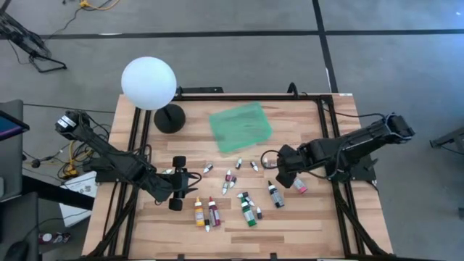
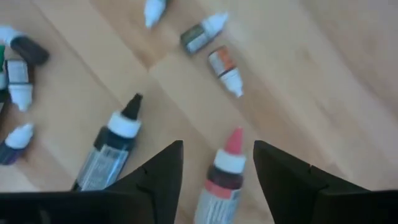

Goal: Pick & Place food coloring
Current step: Put the pink food coloring bottle into the green bin

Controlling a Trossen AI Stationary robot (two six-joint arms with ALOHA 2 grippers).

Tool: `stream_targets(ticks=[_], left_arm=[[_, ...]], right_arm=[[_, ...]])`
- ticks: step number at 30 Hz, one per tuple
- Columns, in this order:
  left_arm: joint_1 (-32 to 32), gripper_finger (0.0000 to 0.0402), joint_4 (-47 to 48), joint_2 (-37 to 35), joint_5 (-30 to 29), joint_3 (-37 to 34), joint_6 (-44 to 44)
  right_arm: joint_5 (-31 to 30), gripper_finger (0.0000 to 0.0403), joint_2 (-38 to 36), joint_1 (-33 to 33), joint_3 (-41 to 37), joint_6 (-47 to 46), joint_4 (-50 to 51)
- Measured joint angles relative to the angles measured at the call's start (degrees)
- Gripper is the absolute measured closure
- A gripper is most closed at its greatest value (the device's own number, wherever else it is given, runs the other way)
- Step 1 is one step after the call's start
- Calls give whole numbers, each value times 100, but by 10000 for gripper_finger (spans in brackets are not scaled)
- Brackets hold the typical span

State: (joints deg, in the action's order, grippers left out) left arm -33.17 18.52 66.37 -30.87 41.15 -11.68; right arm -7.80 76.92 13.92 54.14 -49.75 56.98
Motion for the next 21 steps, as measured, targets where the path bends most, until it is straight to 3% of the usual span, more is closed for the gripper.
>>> stream_targets(ticks=[9,21], left_arm=[[0,236,0,0,0,0,-2],[0,236,0,0,2,0,-15]], right_arm=[[649,176,544,-326,5,106,387],[1028,183,1111,-636,1,856,383]])
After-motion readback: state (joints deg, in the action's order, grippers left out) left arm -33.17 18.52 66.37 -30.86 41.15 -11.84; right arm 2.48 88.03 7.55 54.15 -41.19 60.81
